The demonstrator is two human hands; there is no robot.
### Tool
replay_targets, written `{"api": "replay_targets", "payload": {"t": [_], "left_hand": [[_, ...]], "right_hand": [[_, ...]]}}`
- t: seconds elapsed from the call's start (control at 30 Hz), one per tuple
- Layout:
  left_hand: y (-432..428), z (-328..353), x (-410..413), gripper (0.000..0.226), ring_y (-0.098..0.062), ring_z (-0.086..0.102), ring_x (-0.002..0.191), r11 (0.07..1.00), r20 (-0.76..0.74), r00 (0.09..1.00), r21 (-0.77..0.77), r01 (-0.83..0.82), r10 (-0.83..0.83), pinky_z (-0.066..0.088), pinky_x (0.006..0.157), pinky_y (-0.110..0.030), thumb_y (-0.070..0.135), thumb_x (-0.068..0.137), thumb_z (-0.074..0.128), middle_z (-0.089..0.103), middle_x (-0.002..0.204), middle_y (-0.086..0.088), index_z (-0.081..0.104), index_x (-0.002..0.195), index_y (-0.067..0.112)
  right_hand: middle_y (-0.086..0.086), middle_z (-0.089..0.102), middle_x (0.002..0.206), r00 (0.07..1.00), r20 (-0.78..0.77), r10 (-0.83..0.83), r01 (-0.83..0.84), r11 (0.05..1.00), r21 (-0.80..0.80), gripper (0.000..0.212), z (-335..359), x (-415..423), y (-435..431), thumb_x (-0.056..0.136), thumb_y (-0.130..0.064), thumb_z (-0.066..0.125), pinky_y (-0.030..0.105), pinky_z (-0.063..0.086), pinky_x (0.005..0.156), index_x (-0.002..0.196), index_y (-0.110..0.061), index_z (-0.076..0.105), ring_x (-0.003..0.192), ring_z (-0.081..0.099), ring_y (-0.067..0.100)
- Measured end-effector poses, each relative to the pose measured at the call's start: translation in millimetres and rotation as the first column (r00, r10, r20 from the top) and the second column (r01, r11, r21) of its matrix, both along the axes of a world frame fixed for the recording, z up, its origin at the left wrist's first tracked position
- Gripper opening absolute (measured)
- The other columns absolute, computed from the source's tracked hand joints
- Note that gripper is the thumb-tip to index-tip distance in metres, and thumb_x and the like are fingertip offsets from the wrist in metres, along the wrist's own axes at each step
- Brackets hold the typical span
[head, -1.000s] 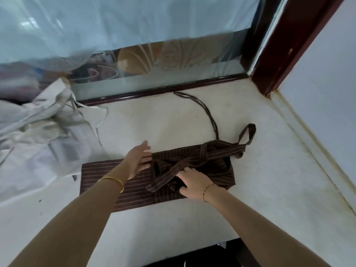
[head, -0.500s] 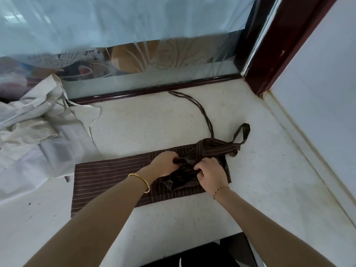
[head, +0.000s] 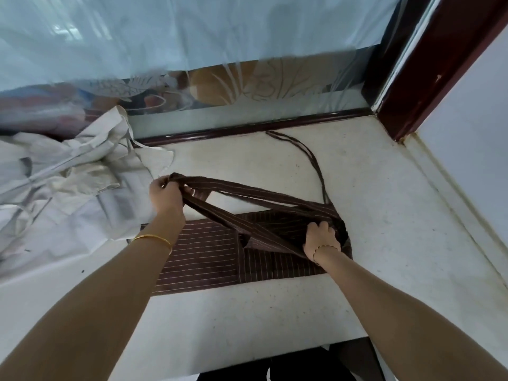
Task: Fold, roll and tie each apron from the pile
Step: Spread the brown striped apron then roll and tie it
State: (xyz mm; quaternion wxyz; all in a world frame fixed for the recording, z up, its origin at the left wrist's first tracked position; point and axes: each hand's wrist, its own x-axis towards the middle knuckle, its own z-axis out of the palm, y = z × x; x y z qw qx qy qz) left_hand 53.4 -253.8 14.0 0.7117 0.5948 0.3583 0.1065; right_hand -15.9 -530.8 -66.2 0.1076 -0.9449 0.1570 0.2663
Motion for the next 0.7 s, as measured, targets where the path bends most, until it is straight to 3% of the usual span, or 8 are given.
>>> {"api": "replay_targets", "payload": {"t": [0.17, 0.23, 0.33, 0.47, 0.53, 0.6, 0.7], "left_hand": [[34.5, -9.5, -24.0, 0.035, -0.012, 0.053, 0.054, 0.994, -0.051, 0.993, -0.023, -0.109, 0.108, 0.056, 0.061, -0.025, -0.010, 0.091, 0.032, 0.056, 0.083, -0.007, 0.051, 0.107, 0.013], [46.2, -21.7, -33.0, 0.043, -0.014, 0.054, 0.061, 0.989, -0.147, 0.987, 0.122, 0.080, -0.062, 0.052, 0.057, -0.023, -0.015, 0.089, 0.033, 0.058, 0.092, -0.009, 0.056, 0.111, 0.014], [61.5, -37.8, -48.9, 0.039, -0.023, 0.060, 0.075, 0.800, -0.419, 0.826, 0.301, 0.519, -0.378, 0.053, 0.064, -0.029, -0.019, 0.083, 0.042, 0.064, 0.100, -0.018, 0.064, 0.105, 0.005], [78.7, -44.2, -64.6, 0.028, -0.036, 0.062, 0.095, 0.672, -0.535, 0.599, 0.074, 0.736, -0.597, 0.053, 0.089, -0.046, -0.011, 0.084, 0.057, 0.063, 0.102, -0.019, 0.063, 0.107, 0.004], [79.2, -47.5, -67.4, 0.032, -0.034, 0.061, 0.100, 0.636, -0.519, 0.535, -0.021, 0.772, -0.666, 0.052, 0.088, -0.043, -0.009, 0.085, 0.057, 0.063, 0.108, -0.016, 0.064, 0.107, 0.013], [75.7, -51.1, -66.7, 0.035, -0.030, 0.061, 0.099, 0.546, -0.570, 0.469, 0.042, 0.837, -0.674, 0.054, 0.083, -0.036, -0.009, 0.085, 0.057, 0.061, 0.112, -0.013, 0.062, 0.109, 0.017], [66.5, -55.3, -60.8, 0.039, -0.025, 0.058, 0.089, 0.367, -0.699, 0.417, 0.232, 0.901, -0.582, 0.051, 0.069, -0.028, -0.009, 0.086, 0.052, 0.058, 0.113, -0.011, 0.056, 0.119, 0.010]], "right_hand": [[0.015, 0.025, 0.143, 0.995, -0.087, -0.057, 0.052, 0.997, -0.061, 0.058, -1.7, 11.8, 8.6, 0.086, -0.011, 0.061, 0.043, 0.040, 0.101, 0.137, -0.005, 0.035, 0.130, 0.029, 0.032], [0.016, 0.024, 0.145, 0.991, -0.106, -0.085, 0.081, 0.996, -0.041, 0.057, -2.3, 16.1, 5.5, 0.088, -0.015, 0.058, 0.043, 0.038, 0.103, 0.138, -0.005, 0.034, 0.131, 0.028, 0.033], [0.016, 0.025, 0.145, 0.983, -0.140, -0.116, 0.115, 0.993, -0.017, 0.064, -3.9, 20.6, -6.1, 0.087, -0.023, 0.061, 0.041, 0.038, 0.104, 0.141, -0.007, 0.032, 0.130, 0.031, 0.035], [0.018, 0.027, 0.144, 0.975, -0.156, -0.158, 0.163, 0.986, 0.021, 0.071, -1.7, 20.8, -13.6, 0.082, -0.029, 0.067, 0.041, 0.039, 0.100, 0.140, -0.007, 0.032, 0.128, 0.034, 0.036], [0.018, 0.033, 0.141, 0.965, -0.150, -0.218, 0.228, 0.972, 0.058, 0.069, 0.7, 21.8, -14.6, 0.079, -0.028, 0.068, 0.039, 0.042, 0.096, 0.136, -0.006, 0.037, 0.124, 0.039, 0.036], [0.018, 0.042, 0.135, 0.951, -0.131, -0.279, 0.294, 0.950, 0.108, 0.054, 2.0, 23.4, -16.1, 0.079, -0.025, 0.064, 0.036, 0.046, 0.088, 0.126, -0.005, 0.047, 0.116, 0.048, 0.034], [0.015, 0.057, 0.119, 0.970, -0.045, -0.238, 0.241, 0.967, 0.078, 0.011, 6.6, 24.2, -12.9, 0.082, -0.017, 0.052, 0.030, 0.047, 0.069, 0.089, -0.008, 0.053, 0.092, 0.057, 0.028]]}}
